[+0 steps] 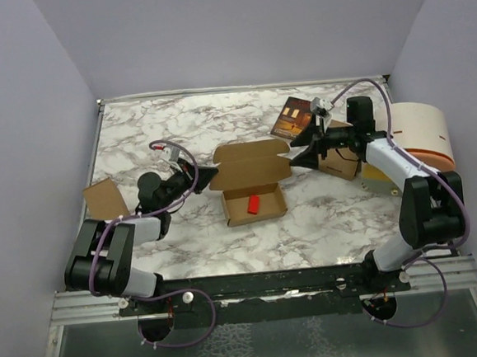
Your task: Fold the paper box
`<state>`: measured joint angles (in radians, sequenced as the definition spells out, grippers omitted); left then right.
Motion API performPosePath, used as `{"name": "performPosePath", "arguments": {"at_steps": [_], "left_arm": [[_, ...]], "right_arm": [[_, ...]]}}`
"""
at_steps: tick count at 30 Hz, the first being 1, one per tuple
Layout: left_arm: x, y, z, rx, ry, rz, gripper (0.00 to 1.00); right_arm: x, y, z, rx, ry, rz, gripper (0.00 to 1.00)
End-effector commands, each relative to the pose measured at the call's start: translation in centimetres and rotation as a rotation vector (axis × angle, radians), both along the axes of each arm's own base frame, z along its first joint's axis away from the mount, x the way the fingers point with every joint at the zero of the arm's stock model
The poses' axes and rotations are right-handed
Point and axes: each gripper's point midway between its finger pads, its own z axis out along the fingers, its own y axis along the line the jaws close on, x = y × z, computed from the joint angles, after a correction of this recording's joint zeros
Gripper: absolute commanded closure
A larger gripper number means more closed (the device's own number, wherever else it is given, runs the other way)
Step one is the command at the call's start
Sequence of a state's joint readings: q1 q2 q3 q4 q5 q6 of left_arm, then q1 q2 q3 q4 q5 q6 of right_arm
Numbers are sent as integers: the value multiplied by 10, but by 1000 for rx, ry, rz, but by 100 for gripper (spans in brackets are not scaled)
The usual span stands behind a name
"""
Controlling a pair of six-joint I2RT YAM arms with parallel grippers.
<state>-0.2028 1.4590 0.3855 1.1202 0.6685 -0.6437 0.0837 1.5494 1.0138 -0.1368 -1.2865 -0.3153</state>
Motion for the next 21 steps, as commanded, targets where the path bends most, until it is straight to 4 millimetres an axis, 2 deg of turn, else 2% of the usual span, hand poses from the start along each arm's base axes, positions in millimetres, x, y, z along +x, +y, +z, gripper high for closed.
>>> {"name": "performPosePath", "arguments": {"at_steps": [1,7,12,21], "left_arm": [[-4,1,9,44,-108,58,100],[-14,-1,0,81,-131,40,100],[-17,-1,5,80,-162,32,100],[-18,-1,8,76,-176,31,100]], "right_arm": [[14,-4,-2,-44,41,-34,19],[30,-10,-18,-125,94,-86,20],[36,-14,-27,-166,121,-113,24],[17,-2,-39,-117,203,33,36]]}}
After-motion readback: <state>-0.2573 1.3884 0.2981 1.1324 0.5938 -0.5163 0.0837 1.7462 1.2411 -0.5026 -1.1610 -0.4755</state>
